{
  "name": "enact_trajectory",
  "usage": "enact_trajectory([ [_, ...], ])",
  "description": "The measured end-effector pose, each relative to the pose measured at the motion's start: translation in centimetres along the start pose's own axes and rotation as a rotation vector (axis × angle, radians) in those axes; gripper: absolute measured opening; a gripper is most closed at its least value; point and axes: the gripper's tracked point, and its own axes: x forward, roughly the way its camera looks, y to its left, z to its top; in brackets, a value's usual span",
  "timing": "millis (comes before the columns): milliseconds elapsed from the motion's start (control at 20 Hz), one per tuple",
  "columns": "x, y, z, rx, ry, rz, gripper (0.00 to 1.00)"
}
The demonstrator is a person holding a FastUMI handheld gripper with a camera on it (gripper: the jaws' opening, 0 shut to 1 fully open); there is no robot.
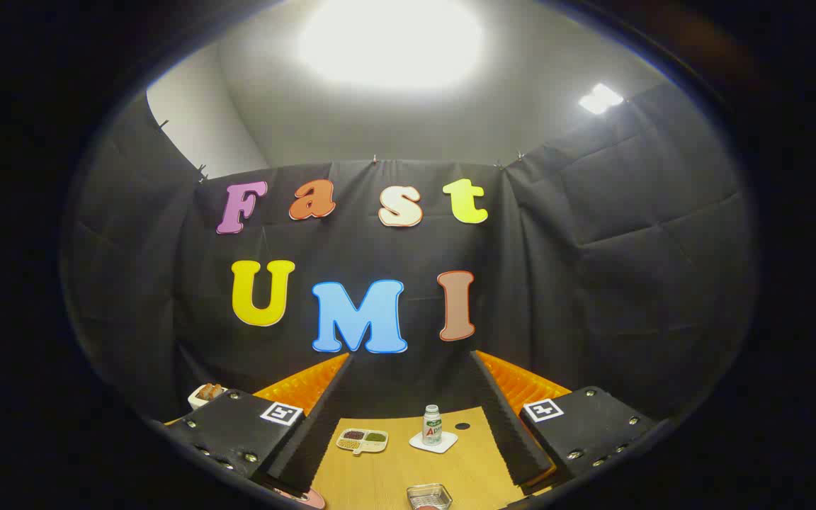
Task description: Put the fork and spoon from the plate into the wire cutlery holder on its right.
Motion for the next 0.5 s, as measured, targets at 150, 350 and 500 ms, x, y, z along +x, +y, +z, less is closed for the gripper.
enact_trajectory([
  [150,1.1,1.7,0.3,-0.005,-0.002,0.035,0.97],
  [350,1.6,2.7,1.0,0.006,-0.018,0.063,0.97],
  [500,1.5,3.1,1.0,0.014,-0.015,0.074,0.97],
])
